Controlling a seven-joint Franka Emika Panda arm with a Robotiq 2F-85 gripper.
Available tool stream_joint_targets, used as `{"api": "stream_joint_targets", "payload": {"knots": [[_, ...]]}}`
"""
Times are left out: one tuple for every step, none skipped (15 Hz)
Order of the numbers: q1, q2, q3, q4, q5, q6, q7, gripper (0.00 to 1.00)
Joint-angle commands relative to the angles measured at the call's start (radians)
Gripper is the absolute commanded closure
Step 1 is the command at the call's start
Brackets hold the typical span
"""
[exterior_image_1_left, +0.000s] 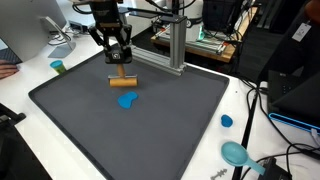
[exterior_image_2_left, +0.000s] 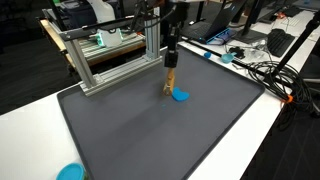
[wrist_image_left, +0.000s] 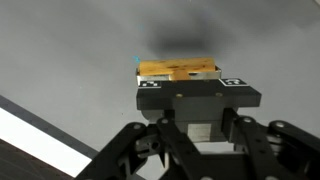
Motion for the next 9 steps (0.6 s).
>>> {"api": "stream_joint_targets", "payload": {"knots": [[-0.010, 0.003, 0.012, 0.002, -0.004, -0.002, 0.003, 0.53], [-0.011, 0.007, 0.012, 0.006, 0.010, 0.004, 0.021, 0.78], [-0.018, 0.010, 0.018, 0.015, 0.039, -0.006, 0.014, 0.78], [-0.026, 0.017, 0.026, 0.026, 0.076, -0.014, 0.001, 0.78], [-0.028, 0.028, 0.029, 0.041, 0.102, -0.026, 0.007, 0.78], [-0.031, 0.038, 0.031, 0.054, 0.124, -0.040, 0.013, 0.78], [-0.030, 0.047, 0.030, 0.067, 0.130, -0.051, 0.025, 0.78], [-0.023, 0.028, 0.024, 0.021, 0.093, -0.012, 0.010, 0.53], [-0.024, 0.035, 0.026, 0.029, 0.102, -0.017, 0.014, 0.53]]}}
